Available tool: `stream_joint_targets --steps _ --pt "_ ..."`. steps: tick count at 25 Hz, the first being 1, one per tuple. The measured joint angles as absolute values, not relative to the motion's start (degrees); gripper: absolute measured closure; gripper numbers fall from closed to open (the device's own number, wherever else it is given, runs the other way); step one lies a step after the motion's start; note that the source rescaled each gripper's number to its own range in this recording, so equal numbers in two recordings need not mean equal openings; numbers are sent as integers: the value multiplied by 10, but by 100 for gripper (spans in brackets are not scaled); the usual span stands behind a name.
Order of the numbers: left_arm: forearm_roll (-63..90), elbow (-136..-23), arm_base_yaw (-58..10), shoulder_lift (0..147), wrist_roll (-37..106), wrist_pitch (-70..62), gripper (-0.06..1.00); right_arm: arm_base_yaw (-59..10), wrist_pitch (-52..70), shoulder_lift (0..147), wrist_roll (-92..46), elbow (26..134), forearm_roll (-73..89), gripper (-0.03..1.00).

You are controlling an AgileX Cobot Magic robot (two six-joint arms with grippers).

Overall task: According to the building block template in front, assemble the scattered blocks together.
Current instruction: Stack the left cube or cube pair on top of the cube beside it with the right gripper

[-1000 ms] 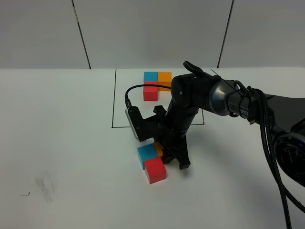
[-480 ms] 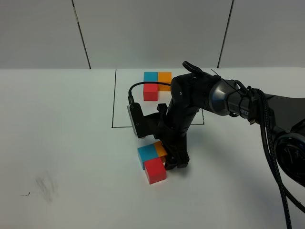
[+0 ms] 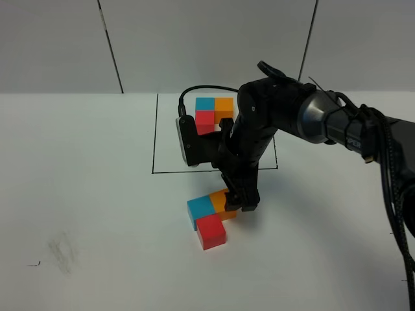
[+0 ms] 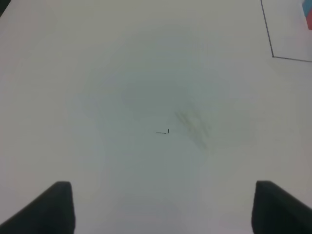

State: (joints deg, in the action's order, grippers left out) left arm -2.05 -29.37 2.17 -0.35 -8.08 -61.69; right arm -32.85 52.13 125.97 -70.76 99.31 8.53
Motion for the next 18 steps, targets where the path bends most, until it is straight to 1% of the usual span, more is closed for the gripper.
stream_joint_targets --steps 5,14,18 --pt "-21 -294 22 -3 -81 -617 -5 -328 560 1202 -623 993 78 19" --pt "-21 -294 22 -3 -81 -617 -5 -328 660 1121 -369 993 83 19" --pt "-21 -294 22 -3 -81 -617 -5 -328 692 1098 -306 993 115 19"
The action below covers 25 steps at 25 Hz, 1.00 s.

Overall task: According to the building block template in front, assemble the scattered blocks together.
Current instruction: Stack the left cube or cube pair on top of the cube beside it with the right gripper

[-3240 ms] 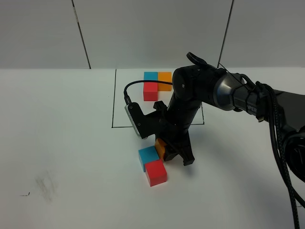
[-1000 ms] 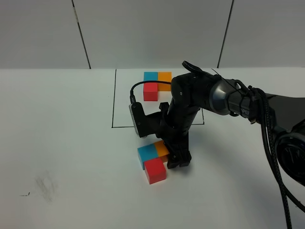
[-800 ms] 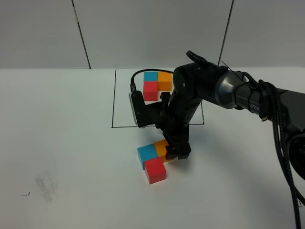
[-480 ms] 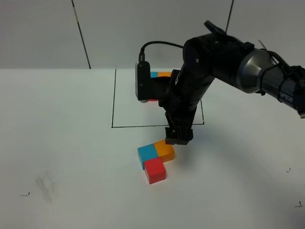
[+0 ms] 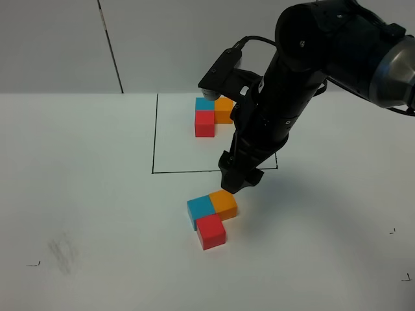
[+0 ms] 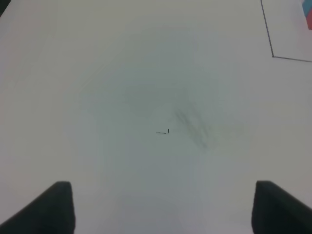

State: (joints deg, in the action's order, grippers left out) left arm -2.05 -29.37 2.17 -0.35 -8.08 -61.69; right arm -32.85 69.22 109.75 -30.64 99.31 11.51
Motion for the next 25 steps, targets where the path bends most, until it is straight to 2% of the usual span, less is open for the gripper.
stream_joint_targets --steps 7,12,19,25 --pt "-21 -294 22 -3 -81 -617 -5 -328 696 1069 -197 993 197 20" --pt "-21 -294 22 -3 -81 -617 -5 -328 696 1044 -140 978 173 28" --pt "-21 -294 22 -3 -81 -617 -5 -328 692 995 -56 824 63 30" --pt "-21 -294 22 -3 -81 -617 -5 -345 577 957 5 726 56 30"
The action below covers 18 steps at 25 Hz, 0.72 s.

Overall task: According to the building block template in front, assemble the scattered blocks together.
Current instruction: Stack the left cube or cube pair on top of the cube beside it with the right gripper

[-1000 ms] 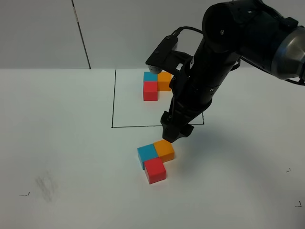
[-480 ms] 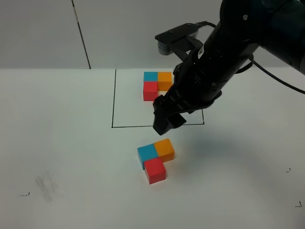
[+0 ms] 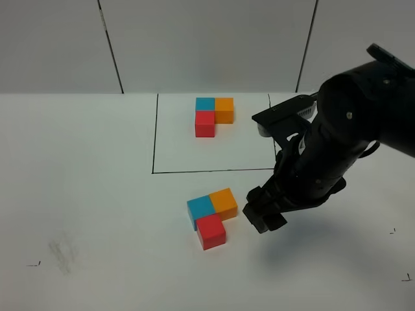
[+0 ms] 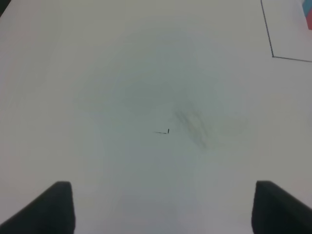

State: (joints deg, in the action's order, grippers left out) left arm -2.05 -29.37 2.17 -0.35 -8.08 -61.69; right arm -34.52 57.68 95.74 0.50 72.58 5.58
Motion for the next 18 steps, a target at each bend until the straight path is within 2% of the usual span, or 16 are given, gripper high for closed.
stream_joint_targets --steps 11,14,18 --pt "-21 -294 22 -3 -81 -617 -5 -396 478 961 137 711 -24 31" --pt "-21 -294 22 -3 -81 -617 -5 -396 481 989 194 711 -55 31" --pt "-21 -294 22 -3 -81 -617 -5 -396 516 1059 195 739 -50 31"
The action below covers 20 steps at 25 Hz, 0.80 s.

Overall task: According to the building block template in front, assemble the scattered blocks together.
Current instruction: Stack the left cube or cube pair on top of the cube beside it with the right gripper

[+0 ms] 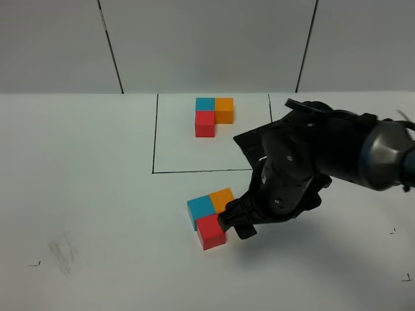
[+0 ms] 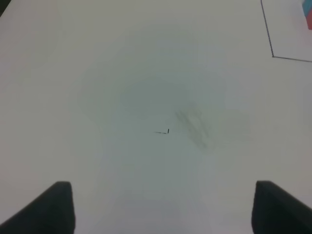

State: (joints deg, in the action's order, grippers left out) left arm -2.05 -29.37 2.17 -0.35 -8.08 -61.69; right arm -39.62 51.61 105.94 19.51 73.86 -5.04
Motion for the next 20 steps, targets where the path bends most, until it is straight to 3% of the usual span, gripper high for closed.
stream_joint_targets --steps 7,20 --pt "-21 -294 22 -3 -81 -617 -5 -397 537 1113 124 834 19 31" --pt "-21 -294 22 -3 -81 -617 -5 -477 493 1132 143 844 22 31"
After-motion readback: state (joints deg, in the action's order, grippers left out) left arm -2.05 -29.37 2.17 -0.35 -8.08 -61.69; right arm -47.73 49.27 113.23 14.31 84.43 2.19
